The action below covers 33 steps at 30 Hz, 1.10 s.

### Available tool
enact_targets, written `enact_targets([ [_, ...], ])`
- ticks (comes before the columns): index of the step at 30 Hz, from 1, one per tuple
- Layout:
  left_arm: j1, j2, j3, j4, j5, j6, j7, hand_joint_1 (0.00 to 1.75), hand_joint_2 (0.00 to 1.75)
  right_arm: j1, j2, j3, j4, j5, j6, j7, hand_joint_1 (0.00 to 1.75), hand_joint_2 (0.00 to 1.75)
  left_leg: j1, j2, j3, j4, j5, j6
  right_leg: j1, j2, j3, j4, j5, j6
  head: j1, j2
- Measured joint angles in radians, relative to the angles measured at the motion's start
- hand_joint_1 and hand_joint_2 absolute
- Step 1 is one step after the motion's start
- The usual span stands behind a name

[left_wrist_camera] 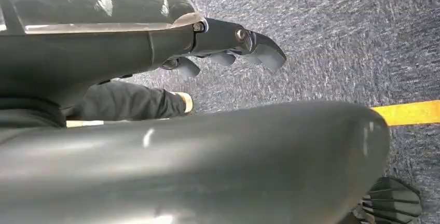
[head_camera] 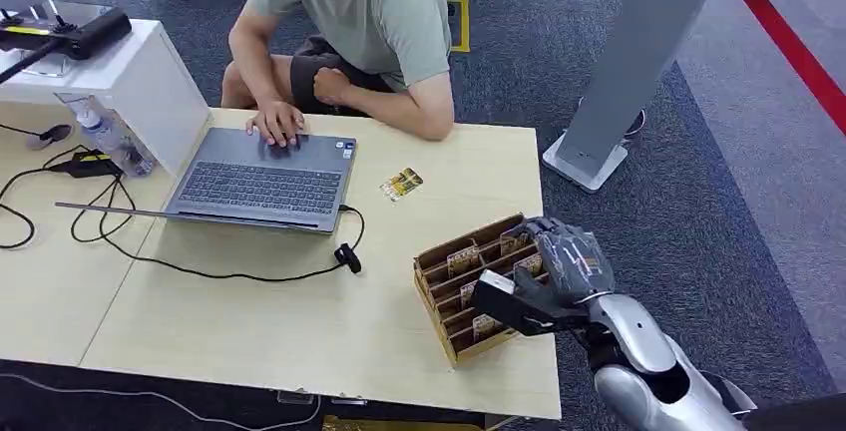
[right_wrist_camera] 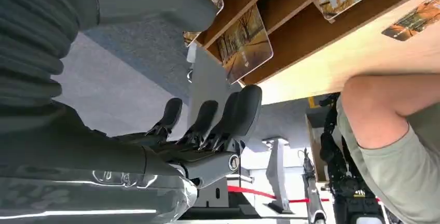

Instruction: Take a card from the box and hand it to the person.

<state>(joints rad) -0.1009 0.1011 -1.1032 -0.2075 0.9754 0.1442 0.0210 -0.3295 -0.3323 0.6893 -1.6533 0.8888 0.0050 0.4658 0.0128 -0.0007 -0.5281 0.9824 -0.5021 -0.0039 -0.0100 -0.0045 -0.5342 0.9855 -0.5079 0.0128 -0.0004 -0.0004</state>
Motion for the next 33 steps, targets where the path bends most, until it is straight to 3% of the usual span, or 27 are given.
enact_targets([
  [7, 0.000, 0.000, -0.001, 0.000, -0.003, 0.000, 0.001, 0.00, 0.00, 0.008, -0.001, 0.003, 0.016, -0.001, -0.007, 0.003, 0.82, 1.75, 0.000, 0.000, 0.000, 0.000, 0.000, 0.000, 0.000, 0.000, 0.000, 0.000, 0.000, 0.000, 0.000, 0.000],
  [22, 0.000, 0.000, -0.016, 0.000, -0.003, 0.000, 0.002, 0.00, 0.00, 0.019, -0.001, 0.004, 0.045, 0.004, -0.014, 0.001, 0.75, 1.75, 0.000, 0.000, 0.000, 0.000, 0.000, 0.000, 0.000, 0.000, 0.000, 0.000, 0.000, 0.000, 0.000, 0.000],
  [33, 0.000, 0.000, -0.018, 0.000, -0.005, 0.000, 0.002, 0.00, 0.00, 0.024, 0.001, 0.002, 0.071, 0.012, -0.014, 0.001, 0.82, 1.75, 0.000, 0.000, 0.000, 0.000, 0.000, 0.000, 0.000, 0.000, 0.000, 0.000, 0.000, 0.000, 0.000, 0.000],
])
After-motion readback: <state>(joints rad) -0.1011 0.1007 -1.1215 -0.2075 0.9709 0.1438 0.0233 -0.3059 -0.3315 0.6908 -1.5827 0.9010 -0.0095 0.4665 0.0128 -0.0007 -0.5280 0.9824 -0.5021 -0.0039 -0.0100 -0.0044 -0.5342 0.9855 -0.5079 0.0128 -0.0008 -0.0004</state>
